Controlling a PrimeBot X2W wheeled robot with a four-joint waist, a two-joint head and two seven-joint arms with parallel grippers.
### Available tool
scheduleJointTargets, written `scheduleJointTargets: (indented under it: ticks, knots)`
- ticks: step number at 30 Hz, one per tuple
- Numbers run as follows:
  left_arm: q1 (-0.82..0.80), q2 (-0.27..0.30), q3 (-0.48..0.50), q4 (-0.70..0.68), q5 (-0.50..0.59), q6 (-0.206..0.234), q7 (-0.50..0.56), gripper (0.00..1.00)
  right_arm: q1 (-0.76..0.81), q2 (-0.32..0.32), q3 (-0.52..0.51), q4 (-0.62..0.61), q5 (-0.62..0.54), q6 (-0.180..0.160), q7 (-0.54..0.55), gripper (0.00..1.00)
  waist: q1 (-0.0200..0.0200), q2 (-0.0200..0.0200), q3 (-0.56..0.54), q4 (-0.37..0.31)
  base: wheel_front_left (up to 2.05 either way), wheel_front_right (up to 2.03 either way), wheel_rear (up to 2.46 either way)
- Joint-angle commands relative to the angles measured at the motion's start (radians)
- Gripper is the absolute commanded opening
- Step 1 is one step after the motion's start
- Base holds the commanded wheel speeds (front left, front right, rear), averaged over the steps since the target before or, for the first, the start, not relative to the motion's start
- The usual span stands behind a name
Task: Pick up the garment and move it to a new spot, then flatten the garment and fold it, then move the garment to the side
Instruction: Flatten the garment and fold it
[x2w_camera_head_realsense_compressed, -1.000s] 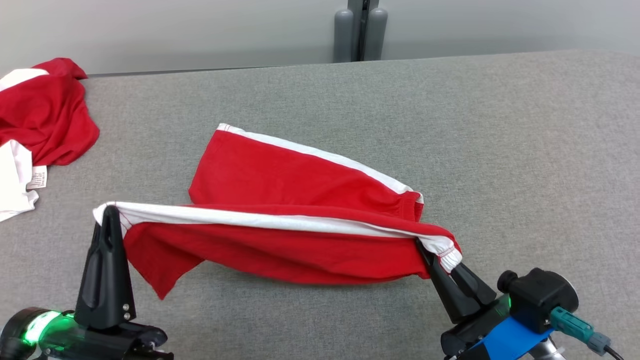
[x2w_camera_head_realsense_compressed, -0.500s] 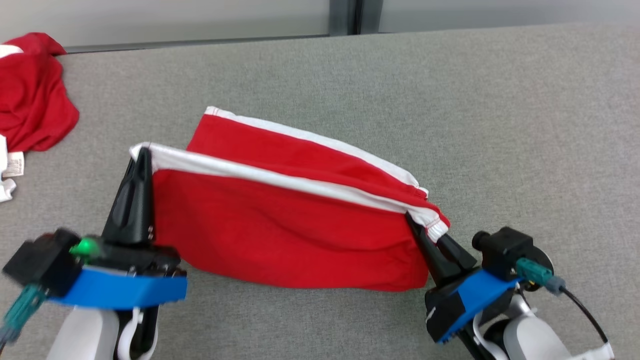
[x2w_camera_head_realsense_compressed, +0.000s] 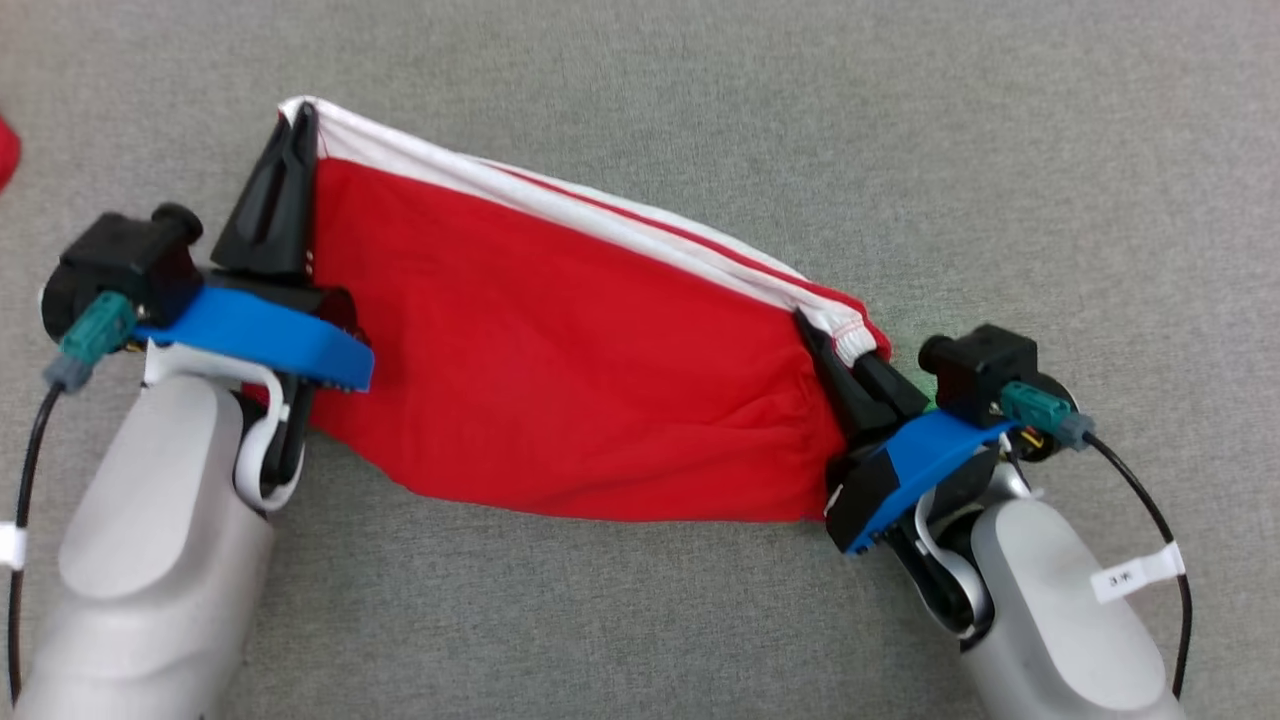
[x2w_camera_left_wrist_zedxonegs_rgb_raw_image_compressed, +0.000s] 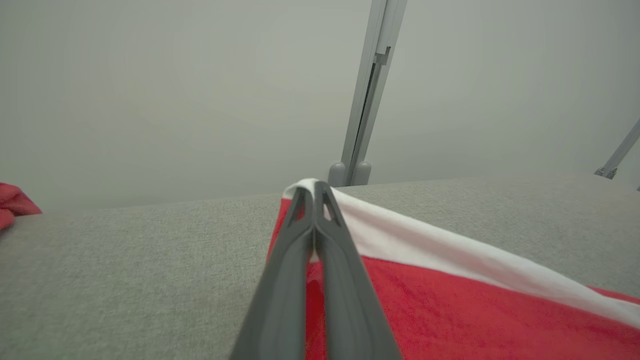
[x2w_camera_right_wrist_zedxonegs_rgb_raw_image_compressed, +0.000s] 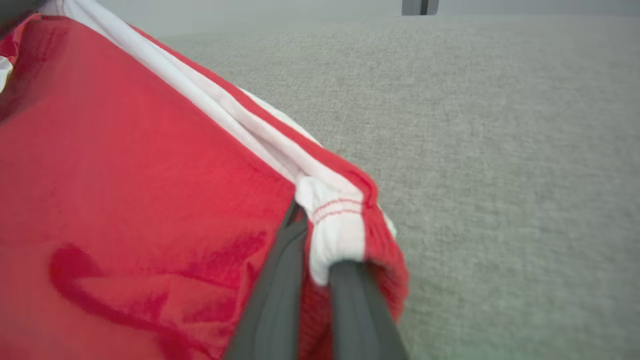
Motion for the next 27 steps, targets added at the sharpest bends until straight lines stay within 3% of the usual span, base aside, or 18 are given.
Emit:
scheduleJointTargets:
  ticks: [1, 5, 6, 8, 9, 11, 12, 13, 27]
  knots:
    - [-0.041, 0.007, 0.001, 0.041, 0.009, -0.001, -0.003, 0.0, -0.034, 0.002, 0.005, 0.018, 0.001, 0.0, -0.006, 0.0, -0.0003, 0.0, 0.021, 0.006, 0.0, 0.0, 0.0]
    - [-0.114, 0.0, -0.015, 0.156, 0.015, -0.001, 0.005, 0.0, -0.081, 0.003, 0.013, 0.056, -0.013, 0.0, -0.017, 0.03, -0.0003, 0.0, 0.046, 0.003, 0.0, 0.0, 0.0]
    - [-0.129, -0.003, -0.023, 0.179, 0.015, -0.001, 0.01, 0.0, -0.089, 0.003, 0.013, 0.062, -0.014, 0.0, -0.021, 0.17, -0.0003, 0.0, 0.048, 0.003, 0.0, 0.0, 0.0]
    - [-0.153, -0.012, -0.034, 0.22, 0.013, -0.001, 0.012, 0.0, -0.101, 0.003, 0.018, 0.069, -0.017, 0.0, -0.03, 0.58, -0.0003, 0.0, 0.049, 0.005, 0.0, 0.0, 0.0]
    - [-0.159, -0.018, -0.042, 0.235, 0.007, -0.001, 0.014, 0.05, -0.101, 0.004, 0.018, 0.069, -0.016, 0.0, -0.031, 1.0, -0.0003, 0.0, 0.047, 0.006, 0.0, 0.0, 0.0]
    - [-0.165, -0.024, -0.067, 0.257, -0.001, -0.001, 0.025, 0.43, -0.093, 0.004, 0.018, 0.06, -0.014, 0.0, -0.03, 1.0, -0.0003, 0.0, 0.039, 0.009, 0.0, 0.0, 0.0]
    - [-0.166, -0.025, -0.08, 0.263, -0.007, -0.001, 0.032, 0.8, -0.084, 0.004, 0.02, 0.053, -0.016, 0.0, -0.027, 1.0, -0.0003, 0.0, 0.034, 0.01, 0.0, 0.0, 0.0]
    - [-0.165, -0.024, -0.093, 0.266, -0.014, -0.001, 0.039, 1.0, -0.075, 0.003, 0.019, 0.046, -0.021, 0.0, -0.023, 1.0, -0.0003, 0.0, 0.028, 0.012, 0.0, 0.0, 0.0]
    - [-0.037, 0.03, -0.127, 0.187, -0.139, 0.0, 0.086, 1.0, 0.082, 0.003, -0.056, -0.135, -0.087, 0.0, 0.109, 1.0, -0.0003, 0.0, -0.077, 0.027, 0.0, 0.0, 0.0]
